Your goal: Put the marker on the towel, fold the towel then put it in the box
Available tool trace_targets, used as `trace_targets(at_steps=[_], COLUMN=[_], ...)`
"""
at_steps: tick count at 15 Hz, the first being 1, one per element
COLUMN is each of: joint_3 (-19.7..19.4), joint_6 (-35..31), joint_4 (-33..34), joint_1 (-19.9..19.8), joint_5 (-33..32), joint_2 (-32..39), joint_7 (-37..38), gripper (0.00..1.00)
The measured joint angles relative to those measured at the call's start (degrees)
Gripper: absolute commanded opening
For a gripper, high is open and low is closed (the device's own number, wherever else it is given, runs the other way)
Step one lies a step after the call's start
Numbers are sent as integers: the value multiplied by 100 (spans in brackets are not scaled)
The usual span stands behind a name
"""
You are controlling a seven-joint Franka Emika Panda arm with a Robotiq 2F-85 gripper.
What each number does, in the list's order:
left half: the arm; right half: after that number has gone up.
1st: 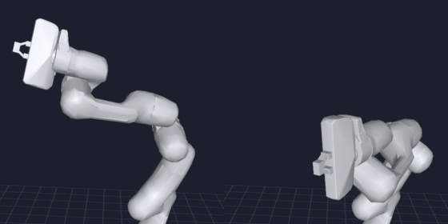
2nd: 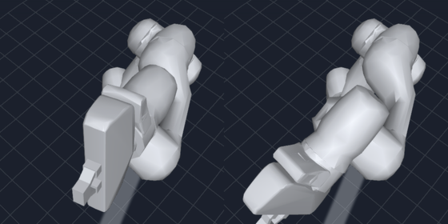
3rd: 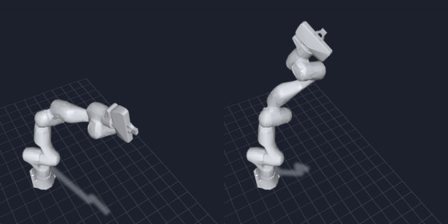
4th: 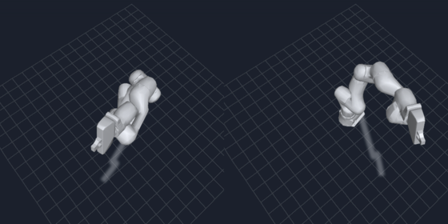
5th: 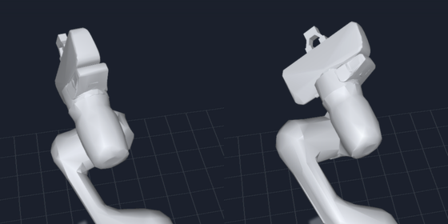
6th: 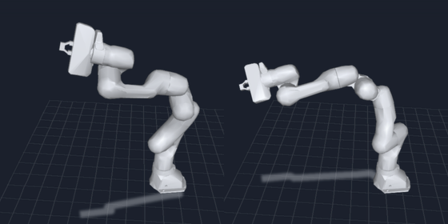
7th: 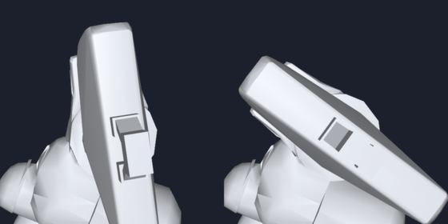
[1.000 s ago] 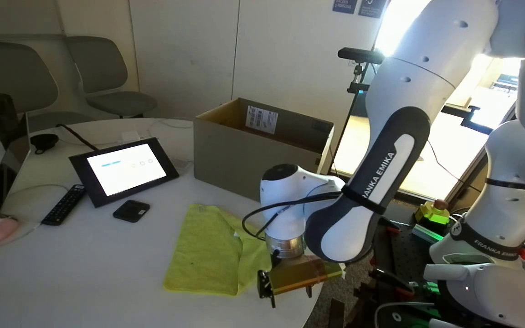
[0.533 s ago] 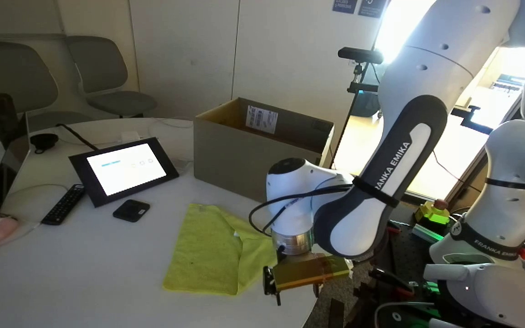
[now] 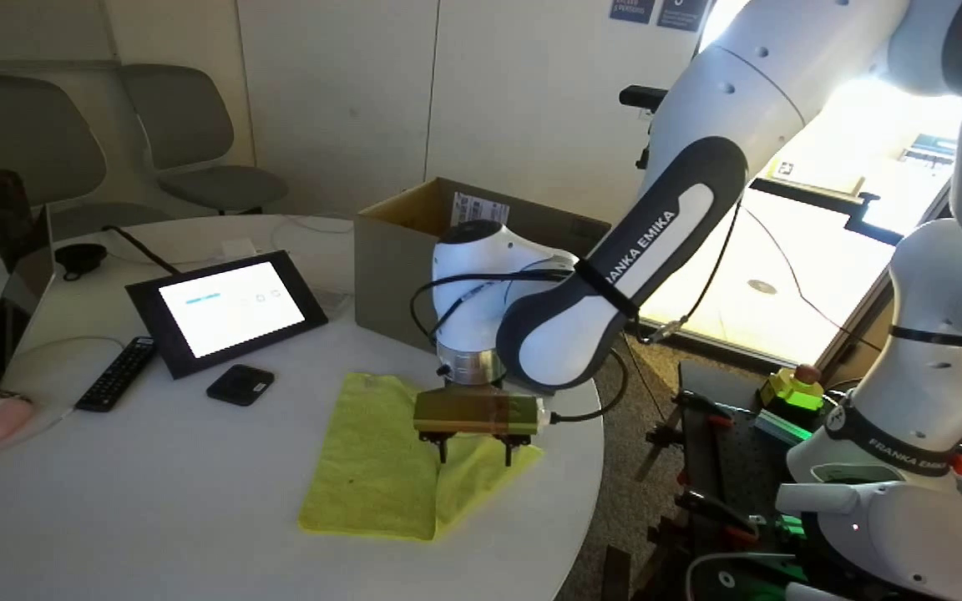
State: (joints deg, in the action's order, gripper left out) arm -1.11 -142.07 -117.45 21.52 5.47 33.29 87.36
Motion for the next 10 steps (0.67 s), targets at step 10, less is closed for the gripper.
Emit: trace_targets(at_steps=[10], joint_3=[-126], joint_6=[1023], joint_4=[2044], joint_1=[-44], joint_5=[-159], joint_2=[1656], joint_7=[1049], gripper=[100])
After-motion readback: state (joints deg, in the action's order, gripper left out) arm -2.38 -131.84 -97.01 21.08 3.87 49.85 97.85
